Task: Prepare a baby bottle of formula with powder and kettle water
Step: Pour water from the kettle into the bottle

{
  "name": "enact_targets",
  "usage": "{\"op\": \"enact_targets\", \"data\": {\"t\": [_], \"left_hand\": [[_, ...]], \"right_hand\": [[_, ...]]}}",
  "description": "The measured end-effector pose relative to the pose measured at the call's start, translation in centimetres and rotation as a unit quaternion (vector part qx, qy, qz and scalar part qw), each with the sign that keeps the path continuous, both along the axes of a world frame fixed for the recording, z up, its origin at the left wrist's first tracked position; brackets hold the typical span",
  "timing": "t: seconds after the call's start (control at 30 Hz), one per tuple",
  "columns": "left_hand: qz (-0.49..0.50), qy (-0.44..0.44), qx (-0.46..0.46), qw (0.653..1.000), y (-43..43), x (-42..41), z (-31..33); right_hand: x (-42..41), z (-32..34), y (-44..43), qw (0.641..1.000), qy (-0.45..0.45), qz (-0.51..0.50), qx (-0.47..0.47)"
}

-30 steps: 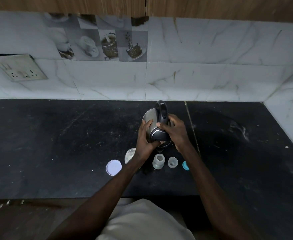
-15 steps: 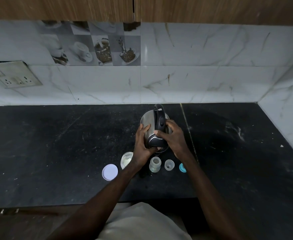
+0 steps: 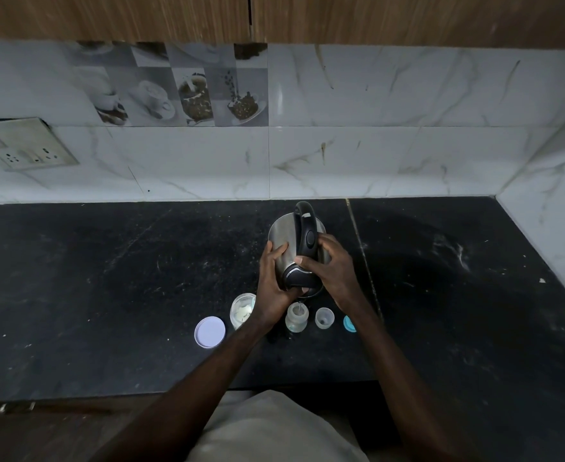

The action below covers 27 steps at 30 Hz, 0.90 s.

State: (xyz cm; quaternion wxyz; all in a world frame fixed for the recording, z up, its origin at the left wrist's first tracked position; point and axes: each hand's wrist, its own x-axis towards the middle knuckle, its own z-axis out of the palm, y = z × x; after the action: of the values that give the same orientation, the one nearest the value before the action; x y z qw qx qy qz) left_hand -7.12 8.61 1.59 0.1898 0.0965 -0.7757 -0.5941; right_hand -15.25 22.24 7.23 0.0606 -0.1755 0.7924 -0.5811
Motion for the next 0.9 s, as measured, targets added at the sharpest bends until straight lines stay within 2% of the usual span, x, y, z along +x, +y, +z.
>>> {"op": "enact_targets", "data": {"t": [0.9], "left_hand": [[0.028,0.01,0.003,1.0,-0.7,-0.8,-0.7]], "right_hand": [[-0.8,-0.2,-1.0,1.0,0.017,0.005,0.0]]}}
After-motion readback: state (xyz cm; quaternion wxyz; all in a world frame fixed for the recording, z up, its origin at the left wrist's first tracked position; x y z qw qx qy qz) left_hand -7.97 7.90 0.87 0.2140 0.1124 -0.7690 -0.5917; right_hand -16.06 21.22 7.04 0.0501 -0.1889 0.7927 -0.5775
